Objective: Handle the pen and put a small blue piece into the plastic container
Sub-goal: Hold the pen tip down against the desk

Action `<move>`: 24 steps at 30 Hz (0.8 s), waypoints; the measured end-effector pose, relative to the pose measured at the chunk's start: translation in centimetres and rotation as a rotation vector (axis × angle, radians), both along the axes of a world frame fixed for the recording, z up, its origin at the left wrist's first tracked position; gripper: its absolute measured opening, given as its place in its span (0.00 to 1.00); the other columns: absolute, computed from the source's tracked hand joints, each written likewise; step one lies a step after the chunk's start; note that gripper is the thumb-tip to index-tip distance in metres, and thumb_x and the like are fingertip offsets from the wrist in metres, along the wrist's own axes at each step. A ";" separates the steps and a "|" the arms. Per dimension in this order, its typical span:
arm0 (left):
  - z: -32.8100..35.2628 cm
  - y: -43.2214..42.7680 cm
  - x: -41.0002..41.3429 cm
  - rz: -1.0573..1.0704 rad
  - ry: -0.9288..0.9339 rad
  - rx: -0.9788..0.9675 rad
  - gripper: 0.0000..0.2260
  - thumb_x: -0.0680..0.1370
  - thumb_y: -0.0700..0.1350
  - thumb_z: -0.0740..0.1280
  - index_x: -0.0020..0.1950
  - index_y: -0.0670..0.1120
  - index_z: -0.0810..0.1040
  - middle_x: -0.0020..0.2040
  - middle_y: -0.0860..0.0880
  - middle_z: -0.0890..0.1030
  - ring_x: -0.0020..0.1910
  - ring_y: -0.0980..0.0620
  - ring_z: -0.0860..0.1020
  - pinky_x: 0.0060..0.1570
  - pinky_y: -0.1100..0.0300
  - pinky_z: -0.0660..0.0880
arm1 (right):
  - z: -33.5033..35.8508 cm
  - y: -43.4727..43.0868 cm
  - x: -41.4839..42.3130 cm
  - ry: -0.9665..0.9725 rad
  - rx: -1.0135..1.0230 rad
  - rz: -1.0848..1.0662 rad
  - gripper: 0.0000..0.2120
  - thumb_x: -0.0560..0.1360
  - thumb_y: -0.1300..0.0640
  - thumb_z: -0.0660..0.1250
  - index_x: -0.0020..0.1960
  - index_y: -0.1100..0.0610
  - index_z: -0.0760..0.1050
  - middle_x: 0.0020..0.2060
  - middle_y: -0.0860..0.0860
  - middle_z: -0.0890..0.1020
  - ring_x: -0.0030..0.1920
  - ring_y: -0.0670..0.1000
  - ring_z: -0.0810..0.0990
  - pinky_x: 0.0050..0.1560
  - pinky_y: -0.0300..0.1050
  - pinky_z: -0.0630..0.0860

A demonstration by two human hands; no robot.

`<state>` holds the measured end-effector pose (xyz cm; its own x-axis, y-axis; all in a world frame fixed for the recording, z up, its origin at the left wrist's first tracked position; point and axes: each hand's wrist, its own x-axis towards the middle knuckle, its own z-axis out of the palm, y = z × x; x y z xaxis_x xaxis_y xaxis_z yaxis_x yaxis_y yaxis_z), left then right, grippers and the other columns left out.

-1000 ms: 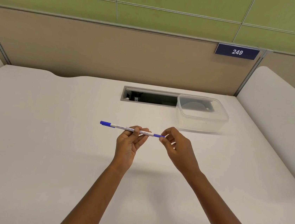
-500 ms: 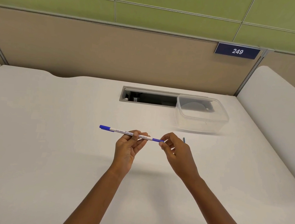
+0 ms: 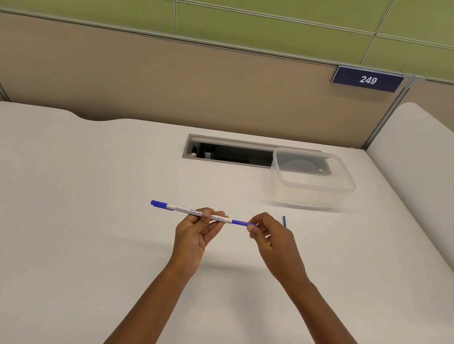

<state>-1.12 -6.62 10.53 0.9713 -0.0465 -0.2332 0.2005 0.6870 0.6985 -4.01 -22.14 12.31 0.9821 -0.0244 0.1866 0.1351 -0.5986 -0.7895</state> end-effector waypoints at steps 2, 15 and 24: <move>-0.3 0.1 0.1 0.006 0.011 -0.001 0.08 0.78 0.36 0.58 0.43 0.38 0.75 0.34 0.46 0.85 0.37 0.49 0.84 0.37 0.63 0.81 | -0.4 -0.3 0.2 0.018 0.020 -0.020 0.05 0.76 0.58 0.61 0.41 0.50 0.71 0.33 0.46 0.78 0.37 0.44 0.76 0.34 0.29 0.68; -2.7 0.6 0.6 0.034 0.081 0.022 0.09 0.78 0.36 0.57 0.41 0.39 0.75 0.33 0.47 0.85 0.36 0.50 0.84 0.36 0.65 0.81 | -7.5 -2.3 1.7 0.115 -0.103 -0.264 0.03 0.75 0.58 0.62 0.43 0.53 0.72 0.39 0.51 0.78 0.40 0.50 0.75 0.35 0.38 0.69; -3.7 0.6 1.1 0.022 0.118 0.038 0.09 0.78 0.36 0.58 0.41 0.39 0.75 0.34 0.47 0.85 0.37 0.50 0.84 0.36 0.64 0.81 | -9.2 -2.3 1.6 -0.004 -0.463 -0.277 0.04 0.68 0.62 0.70 0.43 0.60 0.78 0.37 0.57 0.80 0.36 0.58 0.77 0.34 0.52 0.75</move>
